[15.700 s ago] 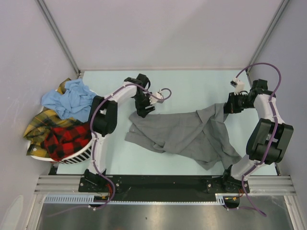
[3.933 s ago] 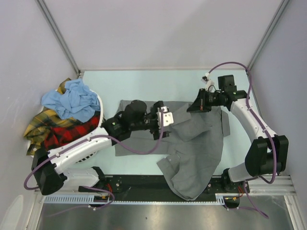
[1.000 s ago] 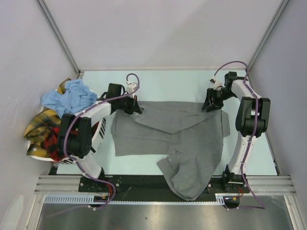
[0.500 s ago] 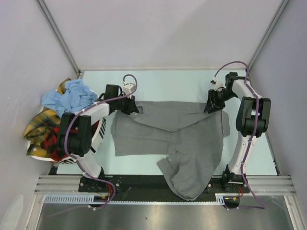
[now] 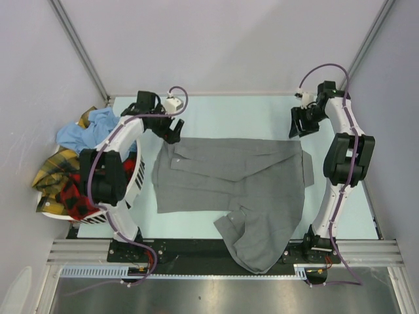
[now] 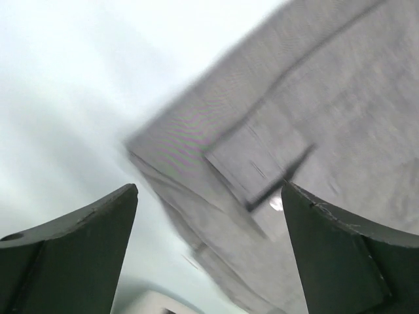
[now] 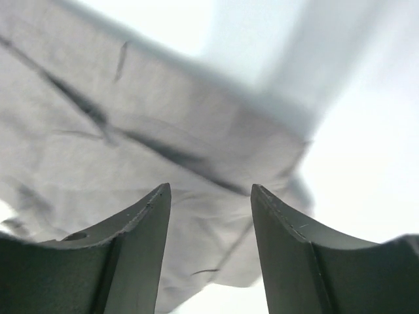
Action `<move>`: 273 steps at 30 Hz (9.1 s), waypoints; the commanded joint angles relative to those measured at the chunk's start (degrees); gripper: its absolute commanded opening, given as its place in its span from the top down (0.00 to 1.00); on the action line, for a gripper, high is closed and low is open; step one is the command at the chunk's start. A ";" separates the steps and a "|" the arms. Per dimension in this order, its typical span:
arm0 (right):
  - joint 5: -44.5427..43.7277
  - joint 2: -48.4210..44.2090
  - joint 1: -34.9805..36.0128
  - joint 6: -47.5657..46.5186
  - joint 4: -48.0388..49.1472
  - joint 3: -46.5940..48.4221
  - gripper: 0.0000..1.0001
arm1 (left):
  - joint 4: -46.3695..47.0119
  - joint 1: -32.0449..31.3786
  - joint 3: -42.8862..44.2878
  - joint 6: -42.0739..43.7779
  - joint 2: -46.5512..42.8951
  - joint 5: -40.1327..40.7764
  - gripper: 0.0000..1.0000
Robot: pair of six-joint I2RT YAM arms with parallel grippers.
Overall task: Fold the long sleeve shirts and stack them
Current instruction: Fold the shirt
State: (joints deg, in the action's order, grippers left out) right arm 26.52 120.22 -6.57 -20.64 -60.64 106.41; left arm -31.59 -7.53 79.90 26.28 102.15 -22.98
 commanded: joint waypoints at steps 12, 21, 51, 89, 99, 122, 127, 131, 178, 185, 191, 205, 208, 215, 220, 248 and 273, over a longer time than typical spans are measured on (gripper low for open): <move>-11.23 12.40 1.21 -11.52 2.37 8.30 0.45 | -15.69 -2.40 26.01 11.33 23.18 8.65 0.26; -14.48 12.49 1.56 -13.72 6.24 3.98 0.87 | -16.92 -2.40 26.18 14.33 26.52 10.86 0.52; -11.89 9.18 -3.88 -12.22 8.71 22.11 0.10 | -9.47 -1.35 28.71 5.79 15.75 -0.38 0.31; -15.01 -43.85 6.92 -51.86 13.79 -65.01 0.37 | -7.61 -13.47 -34.02 27.68 -21.47 -1.63 0.34; -17.64 -40.87 7.01 -50.73 22.40 -72.48 0.53 | -2.51 -14.79 -35.34 26.72 -17.17 1.88 0.36; -15.10 -44.73 2.26 -48.61 11.70 -63.96 1.00 | -11.73 -15.33 -31.84 31.11 -21.64 1.98 1.00; -13.96 -43.68 1.82 -48.35 9.23 -59.67 1.00 | -14.46 -12.95 -27.35 31.11 -20.85 0.40 1.00; -12.99 -41.13 1.82 -47.21 7.82 -55.27 1.00 | -14.90 -12.16 -23.75 30.23 -19.01 -0.83 1.00; 2.22 -32.90 -4.70 -37.79 -5.99 -31.48 0.23 | -2.44 -5.74 -15.72 17.84 -26.00 -10.60 0.01; -2.00 -44.89 17.09 -36.85 0.51 -45.75 0.22 | 12.61 -7.23 -27.34 3.35 -40.97 -19.28 0.01; -3.40 -41.66 36.50 -32.71 5.17 -49.01 0.26 | 8.13 -7.15 -25.32 -3.60 -43.52 -9.05 0.01; -13.86 -32.60 56.05 -33.33 18.96 -60.53 0.32 | 5.67 -5.57 -27.78 -8.18 -54.68 1.89 0.01; -15.44 -31.46 57.19 -31.92 22.92 -62.46 0.52 | 6.46 -5.22 -27.87 -9.75 -55.13 2.68 0.01; -5.12 -33.03 50.62 -33.48 18.47 -54.59 1.00 | 4.62 -4.51 -25.94 -7.14 -53.11 -7.23 0.08; 8.70 -34.53 41.13 -36.13 6.08 -40.52 1.00 | -0.13 -10.01 -25.84 8.83 -52.05 -19.30 0.09; 26.21 -38.31 35.05 -51.70 -12.31 -28.98 1.00 | 61.74 -48.19 -50.19 51.15 -40.80 -3.47 0.01; 28.32 -35.15 35.92 -49.93 -12.66 -26.52 0.99 | 43.73 -53.64 -43.16 60.03 -37.81 -10.68 0.74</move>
State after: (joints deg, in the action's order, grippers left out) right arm 52.47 84.97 28.82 -71.48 -73.19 77.71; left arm 14.55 -60.34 33.28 84.84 63.90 -31.51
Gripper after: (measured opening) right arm 0.010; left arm 0.367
